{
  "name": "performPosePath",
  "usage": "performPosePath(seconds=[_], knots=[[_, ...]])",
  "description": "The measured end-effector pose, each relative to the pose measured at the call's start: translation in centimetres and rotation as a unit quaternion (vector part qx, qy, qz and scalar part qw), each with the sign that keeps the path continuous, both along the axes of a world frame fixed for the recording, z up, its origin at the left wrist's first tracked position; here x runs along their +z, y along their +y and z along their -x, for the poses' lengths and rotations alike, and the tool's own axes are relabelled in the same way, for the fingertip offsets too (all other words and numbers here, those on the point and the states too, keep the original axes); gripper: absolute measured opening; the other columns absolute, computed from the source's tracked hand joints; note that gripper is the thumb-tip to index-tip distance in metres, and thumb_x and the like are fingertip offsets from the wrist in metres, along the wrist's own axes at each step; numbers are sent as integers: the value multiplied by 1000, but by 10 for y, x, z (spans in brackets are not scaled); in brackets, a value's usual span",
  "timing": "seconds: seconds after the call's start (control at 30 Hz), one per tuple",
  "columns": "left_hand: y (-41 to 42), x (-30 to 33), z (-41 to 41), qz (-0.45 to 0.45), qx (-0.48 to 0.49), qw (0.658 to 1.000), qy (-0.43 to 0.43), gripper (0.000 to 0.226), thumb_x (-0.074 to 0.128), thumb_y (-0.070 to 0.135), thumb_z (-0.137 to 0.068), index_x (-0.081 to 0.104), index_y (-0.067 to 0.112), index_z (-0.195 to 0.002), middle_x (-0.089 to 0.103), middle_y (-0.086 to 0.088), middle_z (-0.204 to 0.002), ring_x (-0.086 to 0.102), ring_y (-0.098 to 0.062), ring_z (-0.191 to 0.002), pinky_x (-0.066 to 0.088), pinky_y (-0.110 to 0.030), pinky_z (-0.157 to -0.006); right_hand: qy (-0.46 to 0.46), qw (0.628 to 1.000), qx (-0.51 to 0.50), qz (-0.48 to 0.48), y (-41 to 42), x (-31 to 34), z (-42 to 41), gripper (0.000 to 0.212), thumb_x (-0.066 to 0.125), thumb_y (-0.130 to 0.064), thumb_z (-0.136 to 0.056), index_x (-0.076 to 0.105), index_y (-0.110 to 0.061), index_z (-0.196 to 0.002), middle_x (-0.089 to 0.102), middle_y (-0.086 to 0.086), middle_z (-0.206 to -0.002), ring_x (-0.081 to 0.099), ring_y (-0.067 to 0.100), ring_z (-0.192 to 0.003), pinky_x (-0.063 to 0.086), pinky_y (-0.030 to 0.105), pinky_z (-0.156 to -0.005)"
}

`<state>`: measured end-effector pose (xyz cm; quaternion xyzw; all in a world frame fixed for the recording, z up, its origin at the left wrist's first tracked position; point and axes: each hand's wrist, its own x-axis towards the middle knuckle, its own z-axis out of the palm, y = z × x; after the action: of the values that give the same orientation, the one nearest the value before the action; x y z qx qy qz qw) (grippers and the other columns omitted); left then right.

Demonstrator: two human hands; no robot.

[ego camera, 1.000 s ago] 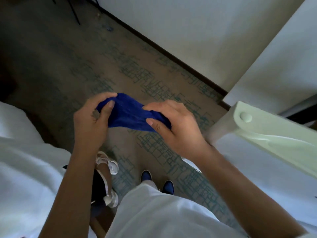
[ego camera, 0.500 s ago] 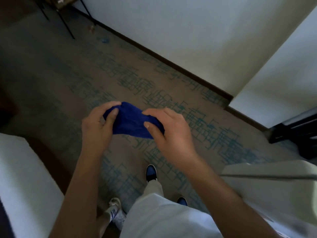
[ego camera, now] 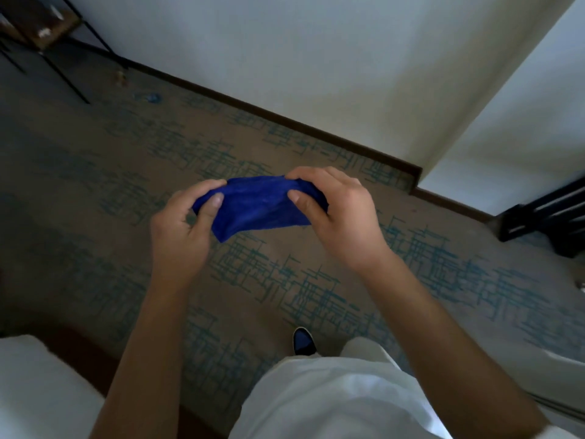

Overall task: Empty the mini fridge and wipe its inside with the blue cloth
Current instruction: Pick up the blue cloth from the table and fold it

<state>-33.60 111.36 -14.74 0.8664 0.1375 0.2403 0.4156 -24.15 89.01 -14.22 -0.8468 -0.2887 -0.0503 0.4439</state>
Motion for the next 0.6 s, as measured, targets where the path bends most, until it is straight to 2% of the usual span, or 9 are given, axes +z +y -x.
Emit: performPosePath(seconds=[0.2,0.3,0.4,0.6], knots=[[9,12,-45,21,-13,1000,7,23,68,21,-100,69,30,-121,71,10,-119,64,7,-115,48,-14,-102,-39,999,15,5,7,5,-56,26,62,-31,-102,70,-21,-124,74,-4,-112,69,19,-106,51,49,-95],[3,15,-81,31,-38,999,0,23,71,21,-98,71,31,-119,70,18,-117,66,4,-115,51,-21,-102,-55,998,-8,-1,-5,7,-85,25,63,-30,-102,70,-20,-124,74,-4,-112,69,18,-104,52,49,-94],[-7,16,-126,17,-67,997,-16,23,72,21,-97,72,29,-119,72,15,-118,68,-4,-116,54,-30,-103,-62,998,-30,-13,-23,9,-116,25,64,-28,-101,71,-19,-123,74,-3,-113,69,19,-104,52,48,-94],[-37,27,-220,-14,-132,990,-48,22,71,21,-98,72,31,-118,74,7,-118,69,-6,-113,50,-25,-102,-30,992,-97,-72,-60,12,-179,24,65,-24,-101,71,-16,-123,74,-2,-114,69,16,-106,53,39,-95]])
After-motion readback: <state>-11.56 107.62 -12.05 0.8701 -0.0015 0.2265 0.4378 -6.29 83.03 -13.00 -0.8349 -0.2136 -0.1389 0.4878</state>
